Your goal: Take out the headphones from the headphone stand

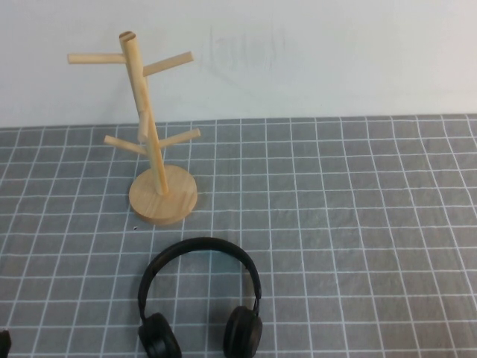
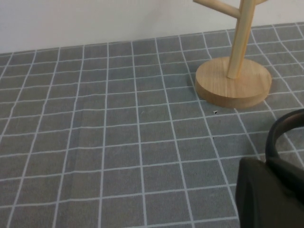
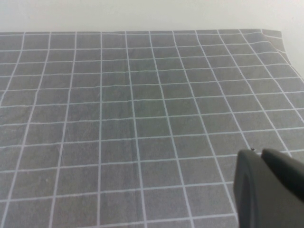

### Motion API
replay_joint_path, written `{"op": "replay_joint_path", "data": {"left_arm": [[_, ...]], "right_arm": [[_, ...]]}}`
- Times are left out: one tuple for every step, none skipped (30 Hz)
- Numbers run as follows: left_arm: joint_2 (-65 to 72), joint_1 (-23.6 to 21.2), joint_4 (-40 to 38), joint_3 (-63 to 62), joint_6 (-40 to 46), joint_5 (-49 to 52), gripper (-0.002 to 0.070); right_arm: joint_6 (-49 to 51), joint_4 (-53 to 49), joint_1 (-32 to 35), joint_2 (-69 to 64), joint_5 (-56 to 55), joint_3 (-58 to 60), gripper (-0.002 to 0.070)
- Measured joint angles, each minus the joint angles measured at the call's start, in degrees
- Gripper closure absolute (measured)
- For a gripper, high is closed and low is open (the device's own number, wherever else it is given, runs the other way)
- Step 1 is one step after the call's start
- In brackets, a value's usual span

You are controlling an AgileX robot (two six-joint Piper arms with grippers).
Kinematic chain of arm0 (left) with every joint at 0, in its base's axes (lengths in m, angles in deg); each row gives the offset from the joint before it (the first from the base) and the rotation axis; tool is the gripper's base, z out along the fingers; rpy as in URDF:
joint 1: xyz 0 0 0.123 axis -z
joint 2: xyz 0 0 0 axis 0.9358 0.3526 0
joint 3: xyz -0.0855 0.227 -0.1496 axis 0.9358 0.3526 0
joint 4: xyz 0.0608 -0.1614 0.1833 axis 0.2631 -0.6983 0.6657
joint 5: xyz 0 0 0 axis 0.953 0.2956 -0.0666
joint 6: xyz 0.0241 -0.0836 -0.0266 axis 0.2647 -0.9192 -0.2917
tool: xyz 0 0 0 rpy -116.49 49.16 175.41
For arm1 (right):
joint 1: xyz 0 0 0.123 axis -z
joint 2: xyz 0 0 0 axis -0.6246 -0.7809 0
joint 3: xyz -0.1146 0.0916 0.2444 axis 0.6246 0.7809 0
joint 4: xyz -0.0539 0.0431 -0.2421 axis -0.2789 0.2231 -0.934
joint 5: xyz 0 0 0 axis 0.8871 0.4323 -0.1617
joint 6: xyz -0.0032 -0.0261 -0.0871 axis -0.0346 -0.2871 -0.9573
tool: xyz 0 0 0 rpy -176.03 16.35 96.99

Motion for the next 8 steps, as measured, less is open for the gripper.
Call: {"op": "replay_joint_path", "data": {"left_arm": [[0.0,0.0,0.0,0.0,-0.09,0.0,0.0678],[0.0,0.0,0.0,0.0,-0.09,0.0,0.0678],[0.0,0.0,0.0,0.0,-0.09,0.0,0.0678],[0.0,0.0,0.0,0.0,-0.09,0.0,0.0678],[0.0,0.0,0.0,0.0,-0.13,0.0,0.0678],[0.0,0.0,0.0,0.0,-0.23,0.0,0.0678],[0.0,0.0,0.0,0.0,-0.22,0.0,0.0678],[0.0,0.0,0.0,0.0,-0.22,0.0,0.0678]], "right_arm": [[0.0,0.0,0.0,0.0,0.0,0.0,0.0685],[0.0,0.0,0.0,0.0,0.0,0.0,0.0685],[0.0,0.0,0.0,0.0,0.0,0.0,0.0685],[0.0,0.0,0.0,0.0,0.0,0.0,0.0685],[0.0,0.0,0.0,0.0,0.0,0.0,0.0685],[0.0,0.0,0.0,0.0,0.0,0.0,0.0685],[0.0,0.0,0.0,0.0,0.0,0.0,0.0685],[0.0,0.0,0.0,0.0,0.0,0.0,0.0685]]}}
